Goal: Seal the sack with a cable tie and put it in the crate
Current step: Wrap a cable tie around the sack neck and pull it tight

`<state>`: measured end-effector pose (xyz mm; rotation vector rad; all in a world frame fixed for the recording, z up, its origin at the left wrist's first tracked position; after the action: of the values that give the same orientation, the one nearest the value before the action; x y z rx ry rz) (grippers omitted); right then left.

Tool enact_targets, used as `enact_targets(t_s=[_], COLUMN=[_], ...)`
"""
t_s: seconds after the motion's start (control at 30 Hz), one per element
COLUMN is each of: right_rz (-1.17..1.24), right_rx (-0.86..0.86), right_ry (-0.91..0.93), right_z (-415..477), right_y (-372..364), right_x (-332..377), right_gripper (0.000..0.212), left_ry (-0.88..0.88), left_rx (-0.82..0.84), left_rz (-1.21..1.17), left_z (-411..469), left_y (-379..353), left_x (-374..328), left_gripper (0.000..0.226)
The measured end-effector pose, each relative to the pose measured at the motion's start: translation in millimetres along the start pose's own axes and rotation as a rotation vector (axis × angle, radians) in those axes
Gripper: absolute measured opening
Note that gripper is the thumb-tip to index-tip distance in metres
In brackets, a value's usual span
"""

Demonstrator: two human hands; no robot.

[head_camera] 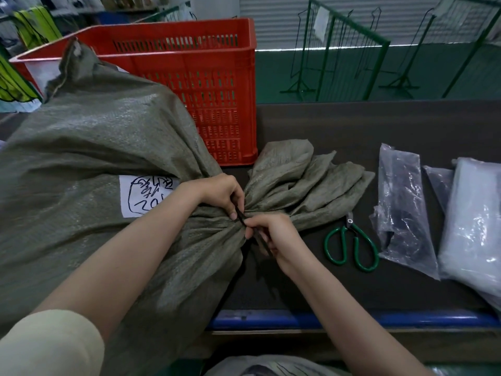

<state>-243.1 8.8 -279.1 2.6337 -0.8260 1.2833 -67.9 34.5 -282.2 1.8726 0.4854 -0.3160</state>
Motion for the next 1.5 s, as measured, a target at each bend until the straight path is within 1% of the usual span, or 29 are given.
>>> enact_targets(t_s=[0.1,0.17,0.3,0.37,0.4,0.47,0.53,0.63,0.67,0.73,0.87,0.93,1.0,1.07,1.13,1.23,1.3,1.4,1.5], right_rz=[-0.008,-0.069,-0.284,-0.393,-0.422,-0.396,-0.313,-0.174,-0.147,-0.155,-0.188,-0.226,-0.247,-0.267,-0.249,-0.152,-0.090,-0.072,-0.018], right_rx=[0.001,-0.013,-0.003,-0.041,-0.062,-0.064,-0.038,-0.023,-0.021,-0.044,-0.062,-0.126,-0.167,-0.133,-0.106,-0.115,-0.079,-0.049,-0.040], right_ry=[0.047,0.066,-0.016,-0.071,-0.071,-0.049,-0.044,-0.090,-0.101,-0.087,0.006,0.040,0.017,-0.015,0.014,0.034,0.047,0.065,0.042], right_z=[-9.9,-13.5,-4.1,5.7,10.6,17.9,23.4,31.5,33.8,36.5,33.8,32.9,34.2,34.6,37.4,35.8,36.3,35.9,35.9], right_y=[6.5,10.0,14.4,14.2,12.7,7.7,2.3,-2.3,-3.4,-4.3,-6.6,-3.2,0.4,-1.8,-7.2,-7.1,-3.7,-2.4,2.3], right_x=[-3.3,-4.1,1.9,4.1,4.9,6.2,6.4,4.6,3.9,3.3,4.9,6.9,6.7,3.9,-0.7,-5.0,-9.1,-15.0,-17.2], right_gripper=[0.037,0.037,0.035,0.037,0.037,0.036,0.036,0.041,0.040,0.036,0.039,0.042,0.041,0.042,0.041,0.040,0.040,0.040,0.038], left_ry=[-0.001,-0.003,0.001,-0.001,-0.001,-0.005,-0.004,0.016,0.023,0.030,0.065,0.062,0.054,0.040,0.037,0.067,0.087,0.115,0.107], left_rx=[-0.006,-0.015,0.006,0.000,-0.005,-0.013,-0.014,-0.016,-0.016,-0.011,0.032,0.030,0.011,-0.008,-0.009,-0.008,-0.003,0.028,0.032], left_rz=[0.016,0.038,0.051,0.042,0.042,0.045,0.054,0.072,0.069,0.076,0.173,0.175,0.146,0.147,0.159,0.150,0.120,0.100,0.089], left_z=[2.2,2.7,1.8,1.6,1.3,1.3,1.7,2.0,1.9,2.3,4.5,5.7,5.3,5.0,5.0,5.6,5.6,6.3,7.4], left_y=[2.3,1.5,-2.2,-2.4,-2.4,-3.3,-4.6,-5.0,-4.9,-5.5,-6.2,-6.6,-7.1,-8.5,-9.8,-9.6,-8.7,-8.7,-10.5], left_x=[-0.5,-0.1,-1.0,-0.6,-0.4,0.2,0.3,-0.9,-1.8,-2.5,0.6,1.0,0.0,-1.6,-1.4,0.6,1.1,2.1,4.2], left_gripper=[0.020,0.022,0.020,0.019,0.019,0.017,0.015,0.017,0.018,0.018,0.016,0.018,0.022,0.022,0.020,0.020,0.020,0.020,0.018])
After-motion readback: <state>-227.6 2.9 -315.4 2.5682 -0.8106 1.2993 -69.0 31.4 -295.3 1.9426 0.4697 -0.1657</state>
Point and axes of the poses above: each hand's wrist, its own z-axis towards the middle knuckle, its own y-axis out of the back of the hand, x = y × z, the point moved 2 cm from there along z, towards the middle knuckle, and after that the axes turned 12 degrees about -y, right-handed, at the moved point
